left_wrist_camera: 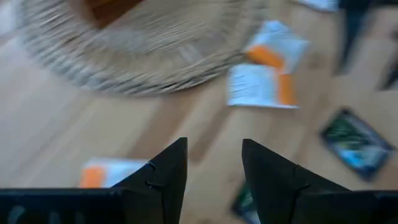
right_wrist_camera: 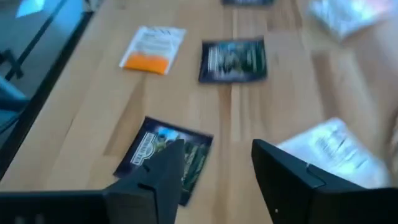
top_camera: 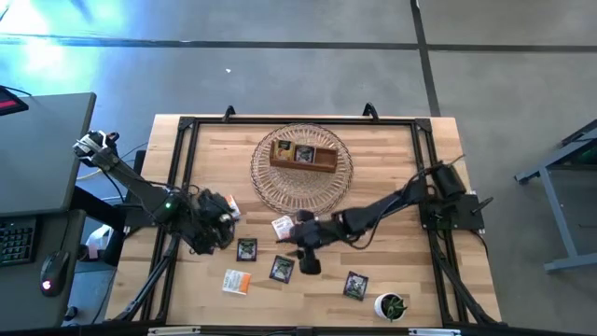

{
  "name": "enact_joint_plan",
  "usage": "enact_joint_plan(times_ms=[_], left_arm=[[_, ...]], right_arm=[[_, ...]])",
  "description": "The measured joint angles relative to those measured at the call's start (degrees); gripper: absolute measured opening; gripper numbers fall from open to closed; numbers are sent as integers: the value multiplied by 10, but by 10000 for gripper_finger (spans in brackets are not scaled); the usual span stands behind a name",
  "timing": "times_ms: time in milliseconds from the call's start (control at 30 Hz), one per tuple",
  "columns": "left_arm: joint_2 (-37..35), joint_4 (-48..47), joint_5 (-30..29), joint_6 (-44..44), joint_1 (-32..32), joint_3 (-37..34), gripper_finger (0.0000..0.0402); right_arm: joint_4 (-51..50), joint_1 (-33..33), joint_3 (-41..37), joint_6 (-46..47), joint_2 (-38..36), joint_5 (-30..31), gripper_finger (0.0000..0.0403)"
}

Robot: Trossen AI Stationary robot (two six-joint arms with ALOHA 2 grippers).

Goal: Pick & Place Tea
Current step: Put the black tea bag into the middle section of the wooden organizer

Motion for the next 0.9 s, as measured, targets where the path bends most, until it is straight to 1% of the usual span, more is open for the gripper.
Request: enact_joint_plan(times_ms=[100,167,267,333,433,500,567,633,700,800,900], left_arm=[[31,107,24,82,0,0,152],[57,164,55,123,0,0,152],[104,247,104,164,0,0,152],[136,284,129,185,0,0,152],[188,330,162,197,0,0,152],[224,356,164,197,0,0,152],[261,393,165,188,0,0,152],[296,434,174,186,0,0,152],[327,484,200,196,0,0,152],[367,552,243,245,0,0,152],[387,605,278,285,0,0,152]], right_arm=[[17,19,0,54,26,34,191],[26,30,0,71,43,55,188],[31,43,0,112,61,60,177],[33,50,0,144,74,61,169],[38,59,1,150,93,80,155],[48,64,1,150,105,103,147],[63,66,2,161,115,113,141],[73,67,2,174,122,110,137],[76,67,3,175,123,106,135],[81,70,2,175,124,104,134],[94,70,2,176,125,88,134]])
